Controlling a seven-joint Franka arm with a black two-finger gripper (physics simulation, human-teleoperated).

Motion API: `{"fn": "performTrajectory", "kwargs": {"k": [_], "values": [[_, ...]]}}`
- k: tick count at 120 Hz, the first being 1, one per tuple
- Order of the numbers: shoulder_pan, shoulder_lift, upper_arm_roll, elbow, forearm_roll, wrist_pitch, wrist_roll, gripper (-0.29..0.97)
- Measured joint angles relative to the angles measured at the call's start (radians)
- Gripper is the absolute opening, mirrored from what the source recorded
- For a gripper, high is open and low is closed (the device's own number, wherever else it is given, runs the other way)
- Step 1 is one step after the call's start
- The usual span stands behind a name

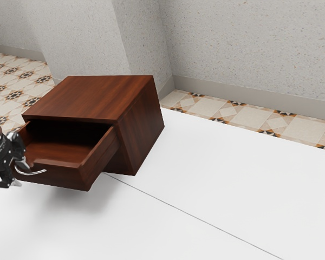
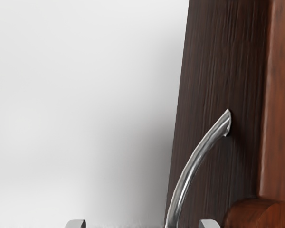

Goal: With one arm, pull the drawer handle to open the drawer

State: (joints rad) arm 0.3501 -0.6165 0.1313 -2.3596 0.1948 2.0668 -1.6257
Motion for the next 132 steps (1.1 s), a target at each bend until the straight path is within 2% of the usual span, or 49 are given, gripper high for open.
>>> {"fn": "performTrajectory", "kwargs": {"k": [29,38,48,61,71,81,102,132], "values": [[-0.004,0.006,-0.047,0.053,-0.008,-0.037,-0.001,0.11],[-0.017,0.032,-0.079,0.139,-0.011,-0.094,-0.009,0.08],[-0.072,0.084,-0.085,0.24,-0.031,-0.165,-0.021,0.09],[-0.156,0.211,-0.073,0.411,-0.069,-0.26,-0.034,0.15],[-0.397,0.353,0.124,0.576,-0.092,-0.322,-0.041,0.28],[-0.511,0.475,0.186,0.708,-0.125,-0.365,-0.047,0.4],[-0.532,0.512,0.16,0.751,-0.188,-0.427,-0.047,0.54],[-0.521,0.518,0.158,0.789,-0.202,-0.481,0.21,0.62]]}}
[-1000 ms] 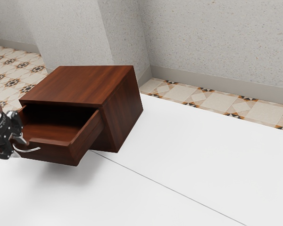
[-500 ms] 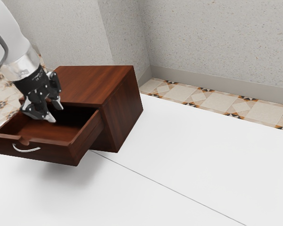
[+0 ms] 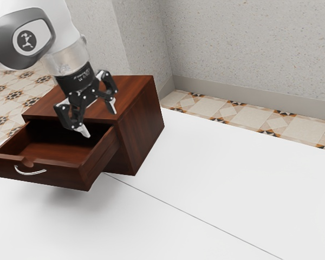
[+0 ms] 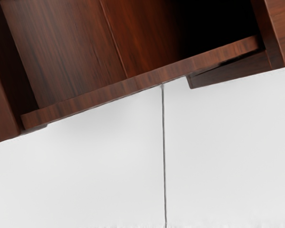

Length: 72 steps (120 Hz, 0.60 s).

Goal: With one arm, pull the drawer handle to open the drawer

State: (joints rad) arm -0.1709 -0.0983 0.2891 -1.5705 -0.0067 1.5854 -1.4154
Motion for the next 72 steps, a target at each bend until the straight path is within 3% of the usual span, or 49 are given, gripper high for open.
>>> {"fn": "performTrajectory", "kwargs": {"k": [40,72], "values": [[0.009,0.009,0.009,-0.002,0.0,-0.062,0.318,0.65],[0.038,-0.003,0.052,0.011,-0.006,-0.096,0.675,0.65]]}}
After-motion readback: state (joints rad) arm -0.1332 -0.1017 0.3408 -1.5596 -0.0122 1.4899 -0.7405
